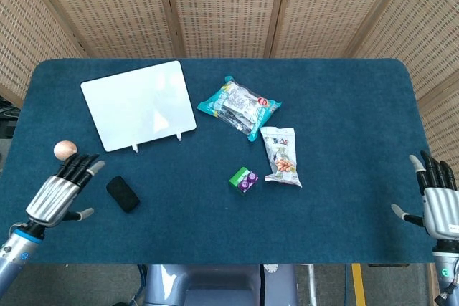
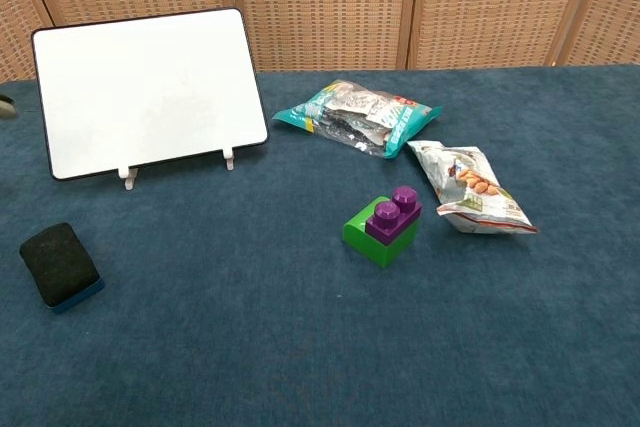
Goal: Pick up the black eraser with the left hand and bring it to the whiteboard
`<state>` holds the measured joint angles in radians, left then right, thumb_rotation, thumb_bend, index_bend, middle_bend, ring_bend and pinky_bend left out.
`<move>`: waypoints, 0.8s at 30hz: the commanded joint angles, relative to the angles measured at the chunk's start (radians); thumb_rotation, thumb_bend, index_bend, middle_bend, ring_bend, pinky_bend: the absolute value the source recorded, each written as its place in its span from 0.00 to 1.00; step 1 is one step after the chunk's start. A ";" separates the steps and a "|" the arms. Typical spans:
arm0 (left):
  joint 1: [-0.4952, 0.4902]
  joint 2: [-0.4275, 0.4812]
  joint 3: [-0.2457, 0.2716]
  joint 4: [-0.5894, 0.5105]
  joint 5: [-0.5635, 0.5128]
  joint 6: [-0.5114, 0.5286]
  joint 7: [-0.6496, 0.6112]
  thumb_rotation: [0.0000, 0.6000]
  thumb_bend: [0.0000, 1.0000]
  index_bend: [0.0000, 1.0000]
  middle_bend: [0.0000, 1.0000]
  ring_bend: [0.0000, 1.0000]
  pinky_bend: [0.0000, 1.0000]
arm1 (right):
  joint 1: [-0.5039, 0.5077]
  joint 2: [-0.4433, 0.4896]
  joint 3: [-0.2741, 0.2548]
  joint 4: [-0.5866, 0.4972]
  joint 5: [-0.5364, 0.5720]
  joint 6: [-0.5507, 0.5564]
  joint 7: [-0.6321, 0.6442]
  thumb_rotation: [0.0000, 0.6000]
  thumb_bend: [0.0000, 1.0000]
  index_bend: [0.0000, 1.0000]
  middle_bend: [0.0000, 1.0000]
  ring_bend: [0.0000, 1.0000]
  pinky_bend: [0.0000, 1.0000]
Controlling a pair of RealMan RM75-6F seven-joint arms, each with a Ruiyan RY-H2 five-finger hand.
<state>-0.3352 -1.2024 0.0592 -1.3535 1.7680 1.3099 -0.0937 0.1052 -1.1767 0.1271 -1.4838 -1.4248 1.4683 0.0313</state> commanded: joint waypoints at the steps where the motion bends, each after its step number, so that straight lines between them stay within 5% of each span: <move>1: -0.106 -0.102 0.068 0.218 0.113 -0.076 -0.124 1.00 0.00 0.07 0.00 0.00 0.01 | 0.002 -0.002 0.001 -0.001 0.005 -0.005 -0.006 1.00 0.00 0.00 0.00 0.00 0.00; 19: -0.218 -0.185 0.074 0.238 0.068 -0.247 -0.027 1.00 0.00 0.13 0.00 0.00 0.04 | 0.010 -0.002 0.007 0.008 0.026 -0.029 0.003 1.00 0.00 0.00 0.00 0.00 0.00; 24: -0.229 -0.202 0.075 0.250 0.045 -0.272 -0.018 1.00 0.00 0.21 0.06 0.05 0.12 | 0.009 0.001 0.009 0.010 0.028 -0.030 0.017 1.00 0.00 0.00 0.00 0.00 0.00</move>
<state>-0.5627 -1.4027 0.1340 -1.1048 1.8152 1.0395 -0.1109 0.1145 -1.1760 0.1361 -1.4743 -1.3967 1.4385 0.0477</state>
